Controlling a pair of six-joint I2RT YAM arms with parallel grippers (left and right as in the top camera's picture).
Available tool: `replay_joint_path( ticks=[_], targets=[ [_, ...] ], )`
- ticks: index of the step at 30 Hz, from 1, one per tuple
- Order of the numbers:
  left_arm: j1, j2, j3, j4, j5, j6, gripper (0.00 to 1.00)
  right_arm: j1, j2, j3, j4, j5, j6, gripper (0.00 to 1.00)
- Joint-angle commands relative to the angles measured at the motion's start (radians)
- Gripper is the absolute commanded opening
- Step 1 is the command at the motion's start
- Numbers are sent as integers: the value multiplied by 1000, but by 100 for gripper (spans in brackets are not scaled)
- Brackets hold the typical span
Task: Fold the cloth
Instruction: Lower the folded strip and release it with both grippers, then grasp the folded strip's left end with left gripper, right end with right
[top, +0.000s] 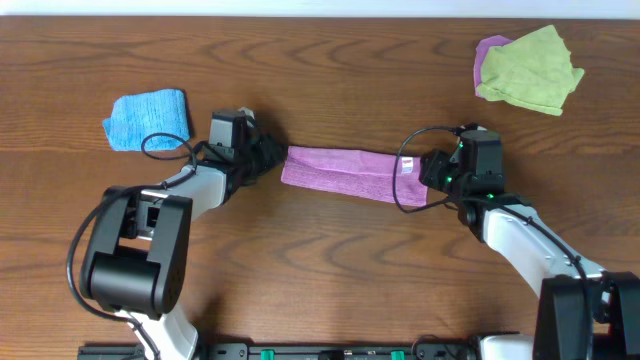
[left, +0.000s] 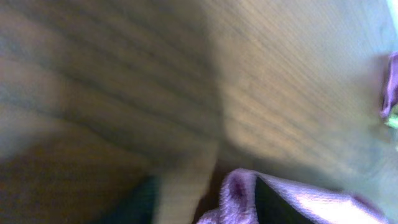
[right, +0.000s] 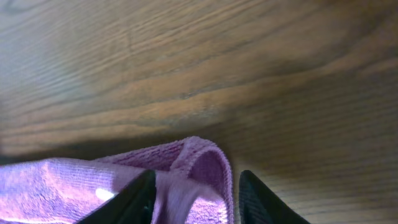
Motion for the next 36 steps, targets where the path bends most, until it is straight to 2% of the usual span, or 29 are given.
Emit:
replay_joint_path(
  ticks=[1, 3, 7, 9, 14, 22, 24, 25, 29, 30, 31, 34, 36],
  targets=[
    [3, 19, 0, -11, -35, 1, 72, -3, 3, 1, 3, 31, -8, 51],
    [4, 19, 0, -3, -11, 1, 86, -3, 0, 2, 3, 15, -8, 63],
    [7, 18, 9, 4, 47, 1, 95, -3, -27, 4, 1, -21, -7, 75],
    [13, 18, 22, 3, 98, 2, 98, -3, -56, 7, -14, -23, -5, 85],
    [30, 6, 85, -67, 195, 9, 96, -5, -160, 21, -144, -24, 56, 92],
    [30, -122, 251, -454, 155, 204, 96, -55, -332, 21, -450, -175, 151, 96],
    [22, -149, 284, -515, 155, 232, 100, -65, -352, 21, -543, -193, 154, 95],
    [16, -154, 295, -534, 155, 240, 87, -69, -355, 21, -579, -201, 154, 95],
    [-21, -157, 314, -573, 149, 242, 58, -76, -355, 18, -702, -232, 195, 96],
    [-33, -157, 314, -577, 135, 242, 54, -76, -355, 18, -713, -232, 198, 95],
    [-47, -157, 314, -577, 118, 249, 43, -76, -355, 18, -720, -232, 204, 95],
    [-77, -156, 314, -576, 65, 256, 25, -76, -355, 18, -718, -231, 215, 95],
    [-98, -154, 314, -576, 20, 261, 17, -76, -353, 18, -715, -228, 226, 95]
  ],
)
